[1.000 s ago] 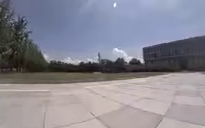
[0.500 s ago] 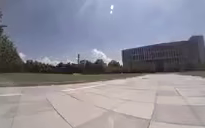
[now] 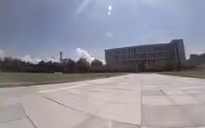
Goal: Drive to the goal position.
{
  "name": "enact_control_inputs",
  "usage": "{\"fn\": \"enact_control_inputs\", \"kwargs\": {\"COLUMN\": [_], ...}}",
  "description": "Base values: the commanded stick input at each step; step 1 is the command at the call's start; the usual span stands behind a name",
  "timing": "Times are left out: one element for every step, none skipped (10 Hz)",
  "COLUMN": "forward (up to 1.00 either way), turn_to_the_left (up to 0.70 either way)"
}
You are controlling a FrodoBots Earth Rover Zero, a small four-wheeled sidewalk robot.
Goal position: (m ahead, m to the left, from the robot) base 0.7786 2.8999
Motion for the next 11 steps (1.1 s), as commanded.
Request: {"fn": "enact_control_inputs", "kwargs": {"forward": [0.5, 0.5, 0.5, 0.5, 0.5, 0.5, 0.5, 0.5, 0.5, 0.5, 0.5], "turn_to_the_left": [0.01, 0.01, 0.01, 0.01, 0.01, 0.01, 0.01, 0.01, 0.01, 0.01, 0.01]}}
